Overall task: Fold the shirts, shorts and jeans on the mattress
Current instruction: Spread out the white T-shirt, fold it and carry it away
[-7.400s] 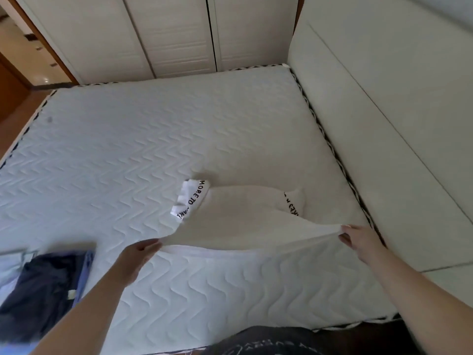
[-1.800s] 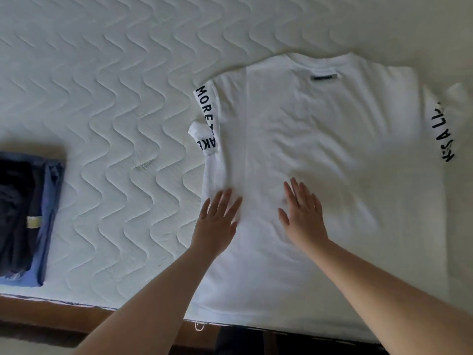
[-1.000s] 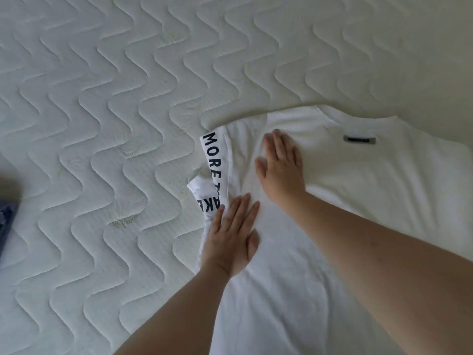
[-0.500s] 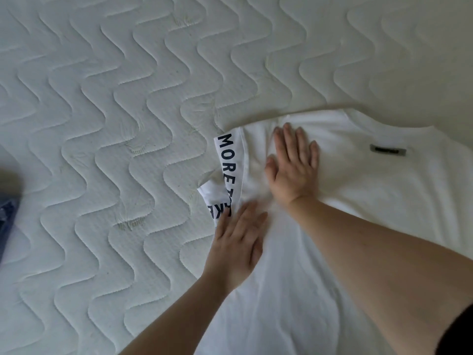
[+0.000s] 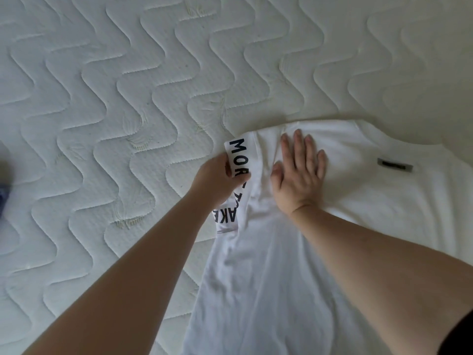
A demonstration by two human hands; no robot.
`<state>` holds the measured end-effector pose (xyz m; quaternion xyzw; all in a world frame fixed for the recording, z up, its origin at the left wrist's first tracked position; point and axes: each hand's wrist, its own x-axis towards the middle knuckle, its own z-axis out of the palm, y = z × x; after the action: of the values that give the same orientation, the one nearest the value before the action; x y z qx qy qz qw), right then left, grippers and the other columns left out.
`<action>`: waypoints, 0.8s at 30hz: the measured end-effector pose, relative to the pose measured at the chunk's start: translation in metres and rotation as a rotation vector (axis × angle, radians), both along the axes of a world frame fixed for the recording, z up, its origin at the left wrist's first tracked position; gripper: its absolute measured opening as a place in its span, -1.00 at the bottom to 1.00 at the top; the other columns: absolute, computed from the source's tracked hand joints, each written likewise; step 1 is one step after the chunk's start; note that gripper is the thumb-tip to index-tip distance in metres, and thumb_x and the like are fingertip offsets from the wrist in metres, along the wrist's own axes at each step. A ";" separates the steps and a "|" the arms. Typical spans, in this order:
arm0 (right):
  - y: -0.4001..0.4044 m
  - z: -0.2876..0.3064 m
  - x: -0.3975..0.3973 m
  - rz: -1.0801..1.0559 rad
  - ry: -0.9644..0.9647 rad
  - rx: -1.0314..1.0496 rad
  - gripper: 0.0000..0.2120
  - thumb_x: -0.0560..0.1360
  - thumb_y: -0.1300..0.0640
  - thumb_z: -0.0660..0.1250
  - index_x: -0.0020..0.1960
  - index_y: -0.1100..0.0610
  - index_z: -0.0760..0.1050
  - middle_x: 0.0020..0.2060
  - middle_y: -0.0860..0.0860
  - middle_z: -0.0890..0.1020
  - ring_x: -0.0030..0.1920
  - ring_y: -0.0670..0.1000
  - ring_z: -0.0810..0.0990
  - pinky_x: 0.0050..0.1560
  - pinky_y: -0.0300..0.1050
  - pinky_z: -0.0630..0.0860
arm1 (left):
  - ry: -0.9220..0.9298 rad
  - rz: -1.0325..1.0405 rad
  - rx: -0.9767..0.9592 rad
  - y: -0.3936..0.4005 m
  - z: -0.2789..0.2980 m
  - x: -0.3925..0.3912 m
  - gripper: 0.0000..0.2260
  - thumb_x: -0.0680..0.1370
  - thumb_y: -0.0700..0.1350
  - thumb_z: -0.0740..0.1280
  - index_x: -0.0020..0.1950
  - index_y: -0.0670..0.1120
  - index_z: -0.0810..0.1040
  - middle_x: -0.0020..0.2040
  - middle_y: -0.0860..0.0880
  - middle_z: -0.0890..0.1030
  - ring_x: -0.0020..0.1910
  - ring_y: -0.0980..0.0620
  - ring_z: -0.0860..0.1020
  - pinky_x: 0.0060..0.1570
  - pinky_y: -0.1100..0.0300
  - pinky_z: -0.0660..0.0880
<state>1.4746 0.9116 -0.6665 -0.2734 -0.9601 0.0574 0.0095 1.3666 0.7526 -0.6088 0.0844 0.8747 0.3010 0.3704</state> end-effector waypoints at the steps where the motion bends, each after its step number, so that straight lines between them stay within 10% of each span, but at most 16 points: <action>1: 0.000 0.000 0.000 0.002 0.012 0.001 -0.41 0.56 -0.07 0.01 0.59 -0.04 0.10 0.58 0.00 0.09 0.58 0.04 0.03 0.54 0.14 -0.04 | 0.025 -0.067 -0.018 0.001 0.000 0.003 -0.74 0.46 0.07 0.47 0.03 -0.04 0.57 -0.11 0.06 0.56 -0.02 0.02 0.56 -0.13 0.19 0.44; 12: 0.003 -0.009 0.003 0.040 0.062 0.053 -0.43 0.59 -0.04 0.05 0.59 0.00 0.13 0.58 0.03 0.14 0.57 0.08 0.09 0.52 0.18 0.04 | -0.024 0.222 0.122 -0.033 0.014 0.018 -0.58 0.44 0.09 0.50 0.25 0.15 0.46 -0.07 0.14 0.62 -0.11 0.15 0.59 -0.13 0.17 0.53; 15: 0.002 -0.008 0.003 0.038 0.041 0.049 -0.43 0.60 -0.05 0.02 0.59 0.00 0.10 0.58 0.02 0.11 0.58 0.08 0.07 0.53 0.17 0.02 | 0.024 0.393 0.130 -0.047 0.013 0.025 -0.87 0.52 0.08 0.40 0.01 0.08 0.58 -0.23 0.10 0.65 -0.22 0.15 0.61 -0.24 0.18 0.51; 24: 0.003 -0.011 0.004 0.032 0.055 0.048 -0.43 0.59 -0.05 0.02 0.59 -0.01 0.09 0.58 0.02 0.11 0.58 0.08 0.06 0.53 0.17 0.02 | -0.018 0.937 0.027 -0.092 0.005 0.070 -0.75 0.50 0.05 0.28 -0.23 -0.11 0.52 -0.43 0.07 0.51 -0.41 0.09 0.44 -0.39 0.15 0.38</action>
<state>1.4781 0.9144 -0.6771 -0.2558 -0.9649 0.0421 0.0415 1.4371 0.6606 -0.6035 -0.3175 0.8112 0.4480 0.2008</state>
